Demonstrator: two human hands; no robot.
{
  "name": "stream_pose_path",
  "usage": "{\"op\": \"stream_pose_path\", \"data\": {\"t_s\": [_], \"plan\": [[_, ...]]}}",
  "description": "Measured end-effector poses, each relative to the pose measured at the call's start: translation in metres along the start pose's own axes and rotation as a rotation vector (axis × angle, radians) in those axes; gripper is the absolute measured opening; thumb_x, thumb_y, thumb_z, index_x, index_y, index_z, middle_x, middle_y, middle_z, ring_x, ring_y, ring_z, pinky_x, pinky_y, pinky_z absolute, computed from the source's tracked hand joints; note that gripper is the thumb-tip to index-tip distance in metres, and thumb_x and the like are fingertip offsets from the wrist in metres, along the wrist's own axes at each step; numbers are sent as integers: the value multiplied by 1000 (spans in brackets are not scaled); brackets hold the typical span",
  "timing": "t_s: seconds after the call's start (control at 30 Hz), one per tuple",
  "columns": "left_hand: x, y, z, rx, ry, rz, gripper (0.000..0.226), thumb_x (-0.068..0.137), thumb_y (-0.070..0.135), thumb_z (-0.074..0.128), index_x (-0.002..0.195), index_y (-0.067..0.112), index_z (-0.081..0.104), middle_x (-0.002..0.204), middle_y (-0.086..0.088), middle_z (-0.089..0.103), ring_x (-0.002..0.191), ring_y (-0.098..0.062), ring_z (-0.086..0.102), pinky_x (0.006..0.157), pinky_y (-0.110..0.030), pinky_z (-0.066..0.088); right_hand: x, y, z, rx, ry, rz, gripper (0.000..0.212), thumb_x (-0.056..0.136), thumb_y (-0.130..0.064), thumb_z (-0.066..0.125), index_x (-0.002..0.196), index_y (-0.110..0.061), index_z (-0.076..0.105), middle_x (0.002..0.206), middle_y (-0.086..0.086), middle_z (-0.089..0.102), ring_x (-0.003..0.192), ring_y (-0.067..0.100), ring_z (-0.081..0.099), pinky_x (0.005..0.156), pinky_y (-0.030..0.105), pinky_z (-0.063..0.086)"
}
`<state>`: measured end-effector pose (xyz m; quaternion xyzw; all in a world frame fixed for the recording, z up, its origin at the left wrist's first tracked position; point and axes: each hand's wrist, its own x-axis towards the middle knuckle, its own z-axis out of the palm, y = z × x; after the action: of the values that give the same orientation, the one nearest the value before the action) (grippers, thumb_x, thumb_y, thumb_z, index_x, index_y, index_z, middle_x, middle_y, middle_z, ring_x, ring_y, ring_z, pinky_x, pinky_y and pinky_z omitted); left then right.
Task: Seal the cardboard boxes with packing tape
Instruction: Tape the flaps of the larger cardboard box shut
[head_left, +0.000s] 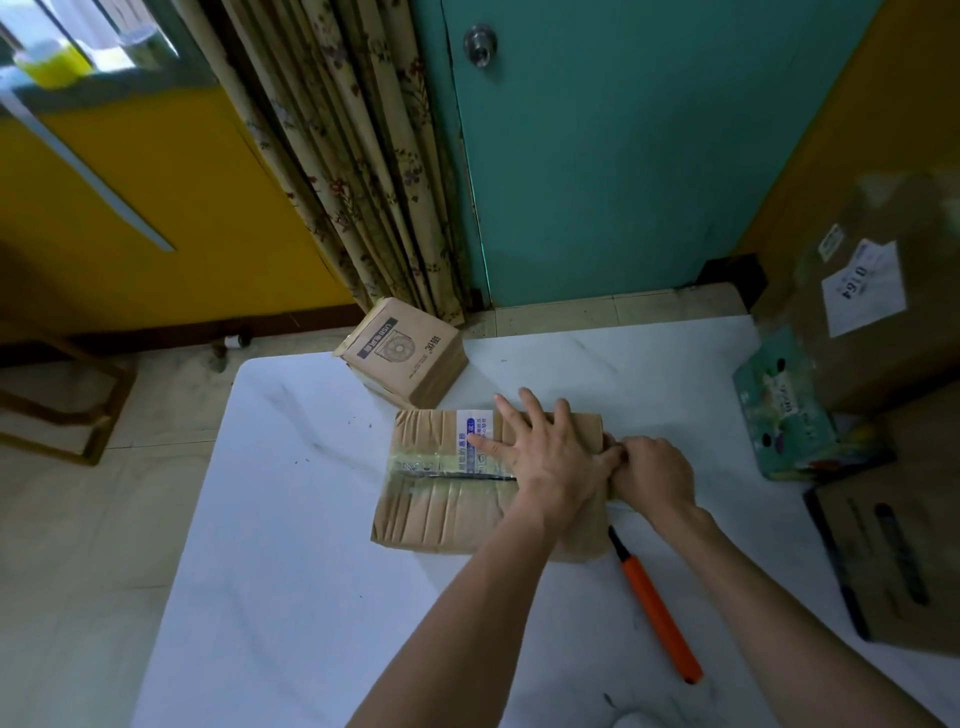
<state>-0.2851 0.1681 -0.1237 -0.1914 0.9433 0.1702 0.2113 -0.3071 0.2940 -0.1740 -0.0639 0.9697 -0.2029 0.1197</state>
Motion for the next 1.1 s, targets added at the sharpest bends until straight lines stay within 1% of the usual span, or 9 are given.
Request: {"op": "stream_pose_path", "data": {"t_s": [0.2, 0.53, 0.6, 0.7, 0.8, 0.87, 0.9, 1.0, 1.1], "plan": [[2, -11, -14, 5, 42, -11, 73, 80, 70, 59, 135, 23, 45, 141, -9, 38, 142, -42, 14, 101, -88, 2, -4, 11, -8, 287, -5, 49, 66, 99, -44, 52, 42, -17, 33, 37, -7, 31, 38, 12, 35, 46, 28, 25], [-7, -79, -76, -221, 209, 5, 66, 75, 71, 60, 123, 26, 52, 125, -1, 52, 123, -25, 42, 105, -76, 27, -27, -51, -49, 841, 3, -223, 57, 89, -19, 73, 44, -16, 38, 46, -7, 29, 45, 8, 29, 47, 25, 26], [-10, -98, -88, -295, 213, 2, 75, 67, 74, 54, 126, 29, 52, 127, 0, 54, 119, -24, 44, 103, -66, 37, -29, -69, -64, 907, -31, -287, 53, 88, -14, 73, 43, -21, 47, 45, -8, 35, 45, 8, 33, 46, 22, 28], [-14, -125, -104, -453, 238, 29, 70, 63, 65, 57, 123, 29, 58, 121, 0, 60, 110, -20, 50, 93, -43, 49, -28, -96, -79, 921, -105, -406, 45, 86, -28, 75, 47, -16, 55, 45, -2, 40, 44, 11, 37, 46, 22, 30], [-21, -148, -120, -614, 274, 48, 48, 74, 47, 69, 118, 27, 63, 111, 6, 65, 92, -6, 56, 69, -11, 43, -28, -125, -73, 942, -157, -443, 49, 88, -31, 70, 49, -9, 50, 46, -3, 36, 44, 10, 34, 46, 21, 29], [-20, -165, -127, -675, 264, 30, 36, 83, 36, 71, 117, 28, 62, 104, 13, 63, 85, 3, 55, 63, -2, 40, -30, -143, -64, 958, -188, -475, 46, 91, -29, 67, 51, -14, 50, 46, -8, 37, 45, 6, 35, 46, 19, 29], [-19, -173, -129, -727, 261, 22, 37, 81, 38, 71, 116, 30, 63, 105, 13, 65, 87, 2, 58, 70, -2, 43, -31, -150, -61, 957, -199, -489, 45, 92, -29, 66, 51, -17, 49, 46, -9, 38, 45, 4, 36, 46, 17, 30], [-16, -198, -133, -839, 245, -16, 41, 67, 50, 69, 106, 39, 67, 104, 9, 73, 95, -13, 70, 90, -42, 57, -29, -169, -59, 899, -235, -541, 51, 91, -38, 66, 49, -13, 51, 43, -4, 40, 43, 4, 39, 44, 17, 30], [-18, -212, -137, -949, 221, 31, 31, 75, 35, 74, 104, 26, 68, 96, 5, 73, 83, -6, 70, 75, -28, 56, -24, -187, -63, 842, -236, -534, 61, 91, -44, 67, 46, -9, 45, 41, -6, 35, 40, 6, 34, 43, 22, 27]]}}
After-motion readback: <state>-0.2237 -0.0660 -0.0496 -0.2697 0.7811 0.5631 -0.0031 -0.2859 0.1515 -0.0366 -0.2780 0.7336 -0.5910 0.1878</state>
